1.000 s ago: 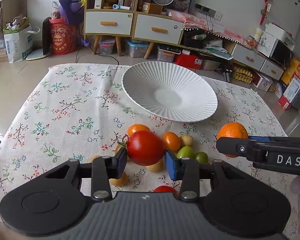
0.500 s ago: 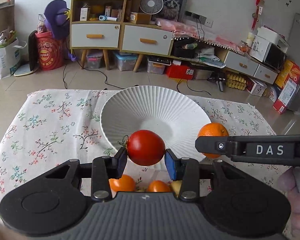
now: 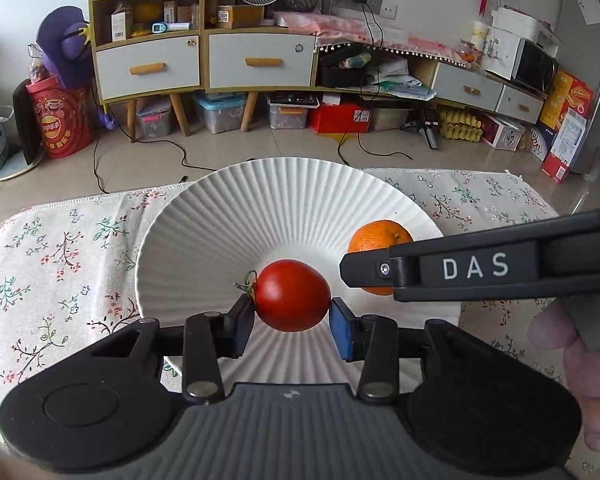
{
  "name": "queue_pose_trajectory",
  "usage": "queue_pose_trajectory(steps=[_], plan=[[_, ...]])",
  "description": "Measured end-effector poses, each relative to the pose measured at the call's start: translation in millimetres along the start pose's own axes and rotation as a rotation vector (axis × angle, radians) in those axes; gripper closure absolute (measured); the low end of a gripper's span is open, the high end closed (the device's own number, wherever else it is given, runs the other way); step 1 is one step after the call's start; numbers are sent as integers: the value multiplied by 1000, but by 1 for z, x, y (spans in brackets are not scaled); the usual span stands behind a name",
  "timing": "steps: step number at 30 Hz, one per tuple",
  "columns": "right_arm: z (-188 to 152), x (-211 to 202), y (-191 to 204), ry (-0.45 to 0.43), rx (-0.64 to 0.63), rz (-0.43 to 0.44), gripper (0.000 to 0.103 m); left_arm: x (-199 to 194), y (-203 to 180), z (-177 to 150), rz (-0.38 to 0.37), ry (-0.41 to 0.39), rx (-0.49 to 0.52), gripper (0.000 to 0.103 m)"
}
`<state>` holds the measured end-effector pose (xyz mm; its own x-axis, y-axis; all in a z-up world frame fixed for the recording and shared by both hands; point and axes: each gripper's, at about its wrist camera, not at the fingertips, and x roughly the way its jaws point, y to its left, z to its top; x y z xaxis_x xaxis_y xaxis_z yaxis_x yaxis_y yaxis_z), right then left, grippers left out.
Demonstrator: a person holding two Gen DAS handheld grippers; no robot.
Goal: Organize fruits
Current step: 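Carry the red tomato into the white bowl with the left tool while the right tool places the orange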
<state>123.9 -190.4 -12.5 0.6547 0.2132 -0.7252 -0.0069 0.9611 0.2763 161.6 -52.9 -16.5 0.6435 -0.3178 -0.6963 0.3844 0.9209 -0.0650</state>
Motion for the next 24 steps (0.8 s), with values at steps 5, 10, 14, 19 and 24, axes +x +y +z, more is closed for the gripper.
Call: queue_pose_trajectory(steps=[5, 10, 14, 19, 24], plan=[[1, 0, -3, 13, -10, -18, 65, 4, -3, -1, 1, 17, 17, 70], [1, 1, -3, 17, -17, -27, 65, 4, -4, -1, 6, 22, 35, 70], [3, 3, 0, 22, -28, -37, 65, 4, -4, 0, 6, 27, 40, 70], [4, 4, 0, 35, -27, -24, 65, 5, -4, 3, 6, 32, 39, 69], [5, -7, 3, 15, -10, -4, 57, -1, -4, 3, 24, 46, 39, 53]])
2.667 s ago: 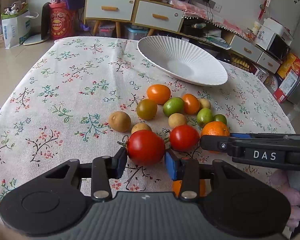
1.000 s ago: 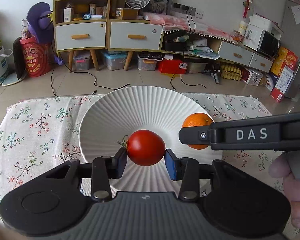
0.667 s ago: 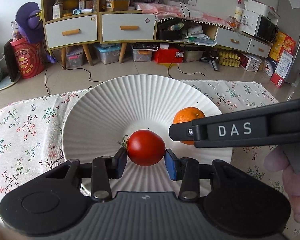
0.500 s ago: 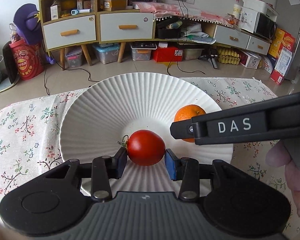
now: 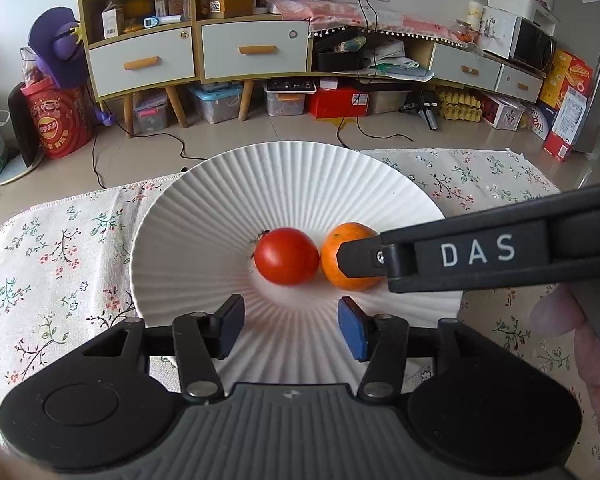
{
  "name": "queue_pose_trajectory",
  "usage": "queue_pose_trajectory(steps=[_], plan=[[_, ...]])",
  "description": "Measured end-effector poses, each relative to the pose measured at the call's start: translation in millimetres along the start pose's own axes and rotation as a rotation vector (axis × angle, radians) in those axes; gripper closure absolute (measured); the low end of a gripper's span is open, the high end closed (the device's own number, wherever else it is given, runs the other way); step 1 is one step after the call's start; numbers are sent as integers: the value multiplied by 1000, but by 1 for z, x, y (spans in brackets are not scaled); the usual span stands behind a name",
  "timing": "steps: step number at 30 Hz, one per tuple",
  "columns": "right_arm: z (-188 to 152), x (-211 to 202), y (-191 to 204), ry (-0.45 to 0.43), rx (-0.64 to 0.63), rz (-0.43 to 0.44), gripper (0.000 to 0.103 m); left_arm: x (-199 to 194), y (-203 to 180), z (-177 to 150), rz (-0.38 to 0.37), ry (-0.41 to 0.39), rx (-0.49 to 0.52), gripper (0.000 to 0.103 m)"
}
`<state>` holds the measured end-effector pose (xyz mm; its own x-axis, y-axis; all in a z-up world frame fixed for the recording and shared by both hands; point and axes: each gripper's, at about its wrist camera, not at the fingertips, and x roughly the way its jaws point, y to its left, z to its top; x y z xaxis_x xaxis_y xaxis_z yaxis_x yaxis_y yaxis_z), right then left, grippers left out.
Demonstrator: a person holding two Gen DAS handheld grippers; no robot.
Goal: Organize fruits
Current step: 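Carry the red tomato into the white bowl with the left tool while the right tool places the orange, then withdraw both open tools from the bowl back toward the fruit cluster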
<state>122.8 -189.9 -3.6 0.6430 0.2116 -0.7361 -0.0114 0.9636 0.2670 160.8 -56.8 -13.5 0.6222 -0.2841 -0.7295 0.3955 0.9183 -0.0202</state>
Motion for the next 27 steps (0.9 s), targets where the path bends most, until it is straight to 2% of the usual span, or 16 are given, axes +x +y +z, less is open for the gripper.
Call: queue_pose_trajectory(steps=[2, 5, 12, 19, 27], plan=[[0, -5, 3, -9, -8, 0, 50, -6, 1, -2, 10, -3, 1, 43], [-3, -14, 7, -19, -26, -8, 41, -14, 1, -3, 21, -7, 2, 34], [-10, -34, 11, -44, -18, -12, 19, -41, 4, -9, 46, -13, 6, 18], [-16, -50, 15, -61, -15, -22, 9, -62, 9, -16, 69, 3, -9, 8], [-34, -58, 22, -49, -43, -35, 6, -83, 17, -34, 82, 38, -54, 7]])
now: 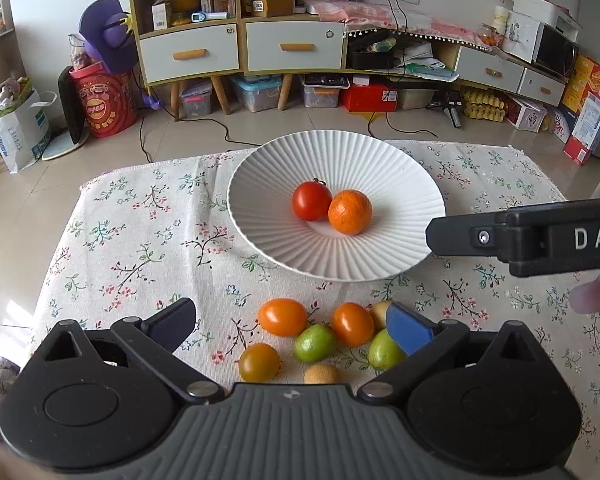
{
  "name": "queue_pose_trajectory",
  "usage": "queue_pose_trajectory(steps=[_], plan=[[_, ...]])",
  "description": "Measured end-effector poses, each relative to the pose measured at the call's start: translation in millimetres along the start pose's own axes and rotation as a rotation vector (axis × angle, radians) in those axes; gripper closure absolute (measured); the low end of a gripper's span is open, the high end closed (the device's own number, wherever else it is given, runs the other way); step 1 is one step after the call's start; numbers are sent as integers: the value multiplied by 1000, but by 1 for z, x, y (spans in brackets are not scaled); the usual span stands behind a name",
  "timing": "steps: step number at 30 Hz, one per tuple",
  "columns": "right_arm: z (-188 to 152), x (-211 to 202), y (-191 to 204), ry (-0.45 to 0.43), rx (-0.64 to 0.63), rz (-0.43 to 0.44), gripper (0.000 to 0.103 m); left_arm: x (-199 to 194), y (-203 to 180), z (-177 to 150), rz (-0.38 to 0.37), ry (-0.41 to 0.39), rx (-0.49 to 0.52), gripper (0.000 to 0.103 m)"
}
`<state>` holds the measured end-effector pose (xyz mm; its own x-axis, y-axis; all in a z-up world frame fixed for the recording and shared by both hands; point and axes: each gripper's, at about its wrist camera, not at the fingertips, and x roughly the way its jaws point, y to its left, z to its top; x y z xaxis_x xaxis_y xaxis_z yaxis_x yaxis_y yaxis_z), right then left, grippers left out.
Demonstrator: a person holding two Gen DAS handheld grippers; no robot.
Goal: Organize fruits
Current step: 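Withdraw both open tools from the bowl back toward the fruit cluster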
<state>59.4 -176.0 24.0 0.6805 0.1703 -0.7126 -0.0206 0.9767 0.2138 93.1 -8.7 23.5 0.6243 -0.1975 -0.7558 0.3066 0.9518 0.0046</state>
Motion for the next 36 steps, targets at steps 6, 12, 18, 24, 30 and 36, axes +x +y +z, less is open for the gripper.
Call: queue_pose_trajectory(steps=[6, 12, 18, 24, 30, 36], plan=[[-10, -6, 5, 7, -10, -3, 3, -9, 6, -10, 12, 33, -7, 7], [-25, -9, 10, 17, -30, 4, 3, -16, 12, -22, 10, 40, -4, 7], [-40, -14, 11, 18, -38, 9, 1, -17, 21, -40, -13, 55, -11, 7], [-54, -16, 10, 30, -71, -9, 1, -19, 26, -59, -23, 82, -2, 7], [-64, -20, 9, 32, -106, -15, 1, -22, 27, -74, -46, 98, 13, 7], [-79, -17, 17, 59, -143, 4, 1, -25, 19, -86, -82, 105, 43, 7]])
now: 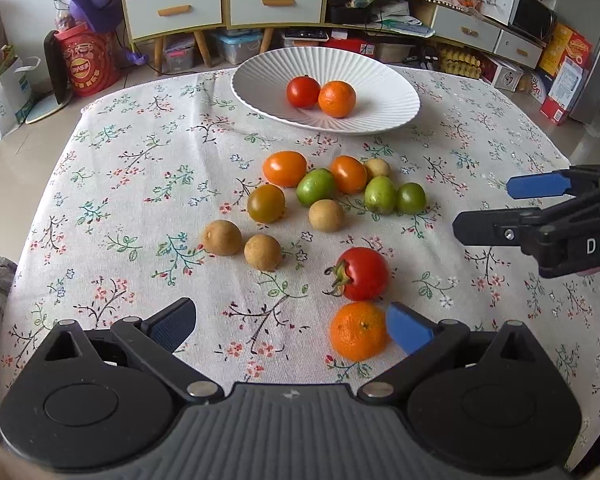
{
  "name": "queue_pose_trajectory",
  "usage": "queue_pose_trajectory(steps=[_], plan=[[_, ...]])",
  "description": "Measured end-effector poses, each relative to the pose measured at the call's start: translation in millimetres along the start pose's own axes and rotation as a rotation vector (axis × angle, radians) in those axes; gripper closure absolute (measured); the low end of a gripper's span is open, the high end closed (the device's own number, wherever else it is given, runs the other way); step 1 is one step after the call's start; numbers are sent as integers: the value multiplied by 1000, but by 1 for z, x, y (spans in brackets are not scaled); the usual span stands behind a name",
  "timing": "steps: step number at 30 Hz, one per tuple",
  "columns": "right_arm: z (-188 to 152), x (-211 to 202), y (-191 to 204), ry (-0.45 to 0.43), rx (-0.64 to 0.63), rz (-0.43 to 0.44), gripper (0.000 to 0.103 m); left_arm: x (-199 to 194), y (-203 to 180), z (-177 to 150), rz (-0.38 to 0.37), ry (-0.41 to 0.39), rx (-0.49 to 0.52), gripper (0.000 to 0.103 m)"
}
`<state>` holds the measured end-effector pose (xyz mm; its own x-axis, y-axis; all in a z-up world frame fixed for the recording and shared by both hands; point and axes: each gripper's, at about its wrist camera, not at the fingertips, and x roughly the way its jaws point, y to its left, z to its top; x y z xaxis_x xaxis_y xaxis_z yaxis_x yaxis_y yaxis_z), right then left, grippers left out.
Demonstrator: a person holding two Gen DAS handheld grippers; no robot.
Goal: Organize fruits
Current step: 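Withdraw both open tools from the bowl back toward the fruit cluster, then grasp the tangerine with the left tool while the right tool grasps a red tomato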
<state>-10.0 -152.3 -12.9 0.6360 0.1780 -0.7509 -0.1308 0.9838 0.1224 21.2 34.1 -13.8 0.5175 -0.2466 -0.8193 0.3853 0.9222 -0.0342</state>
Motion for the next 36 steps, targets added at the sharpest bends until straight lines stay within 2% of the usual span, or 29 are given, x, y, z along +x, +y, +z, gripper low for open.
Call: queue_pose_trajectory(steps=[4, 9, 12, 17, 20, 24, 25, 36], plan=[[-8, 1, 9, 14, -34, 25, 1, 4, -7, -9, -39, 2, 30, 8], [-12, 3, 12, 32, -46, 41, 1, 9, -11, -17, -101, 14, 35, 15], [-13, 4, 12, 34, -44, 36, 1, 10, -13, -20, -126, 12, 49, 27], [-14, 8, 13, 48, -42, 32, 1, 11, -17, -20, -166, -7, 64, 40], [-15, 10, 15, 53, -52, 30, 1, 13, -18, -19, -176, -18, 66, 54], [-16, 11, 18, 55, -61, 37, 1, 15, -17, -20, -174, -13, 63, 68], [-15, 13, 19, 55, -63, 40, 1, 15, -16, -20, -169, -11, 62, 75], [-13, 23, 29, 79, -59, 67, 4, 6, 1, -21, -102, 51, 52, 76]])
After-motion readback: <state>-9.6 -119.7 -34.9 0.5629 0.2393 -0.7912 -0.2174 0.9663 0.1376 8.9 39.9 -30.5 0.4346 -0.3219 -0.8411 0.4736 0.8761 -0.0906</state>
